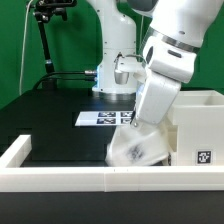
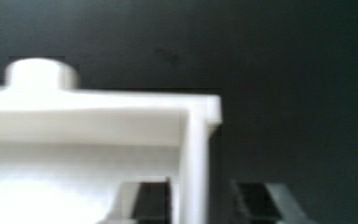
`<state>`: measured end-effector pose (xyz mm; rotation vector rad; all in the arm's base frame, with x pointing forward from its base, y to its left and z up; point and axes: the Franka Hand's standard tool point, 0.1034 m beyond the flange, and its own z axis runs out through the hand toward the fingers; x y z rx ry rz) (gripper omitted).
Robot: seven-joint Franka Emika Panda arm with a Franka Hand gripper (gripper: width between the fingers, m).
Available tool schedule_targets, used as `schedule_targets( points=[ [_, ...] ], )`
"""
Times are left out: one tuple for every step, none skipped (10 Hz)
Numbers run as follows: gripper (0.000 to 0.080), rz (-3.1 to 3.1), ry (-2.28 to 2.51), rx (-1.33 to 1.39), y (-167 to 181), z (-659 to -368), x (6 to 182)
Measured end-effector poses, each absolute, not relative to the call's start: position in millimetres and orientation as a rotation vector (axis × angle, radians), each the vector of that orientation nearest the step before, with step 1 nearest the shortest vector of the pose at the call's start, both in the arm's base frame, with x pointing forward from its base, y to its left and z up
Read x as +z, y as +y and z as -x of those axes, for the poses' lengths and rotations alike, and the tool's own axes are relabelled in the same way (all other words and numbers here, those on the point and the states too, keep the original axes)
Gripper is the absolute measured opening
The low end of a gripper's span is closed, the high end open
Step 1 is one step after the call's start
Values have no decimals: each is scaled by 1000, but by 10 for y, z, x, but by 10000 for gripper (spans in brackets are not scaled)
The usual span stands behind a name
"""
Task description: Assemble drawer
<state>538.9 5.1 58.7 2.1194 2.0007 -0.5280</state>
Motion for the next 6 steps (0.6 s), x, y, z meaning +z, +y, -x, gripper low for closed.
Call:
schedule_targets(
  points=[
    [319,-2120,2001,-528,51,-5388,585],
    [454,-2120,2001,-528,50,-5388,585],
    [454,-2120,2001,-529,50,-5387,584],
    [602,-2120,2001,-529,49,-5387,583],
    [636,-2120,2001,-529,48,-5386,583],
    [636,-2120,2000,-529,47,-5387,583]
  ],
)
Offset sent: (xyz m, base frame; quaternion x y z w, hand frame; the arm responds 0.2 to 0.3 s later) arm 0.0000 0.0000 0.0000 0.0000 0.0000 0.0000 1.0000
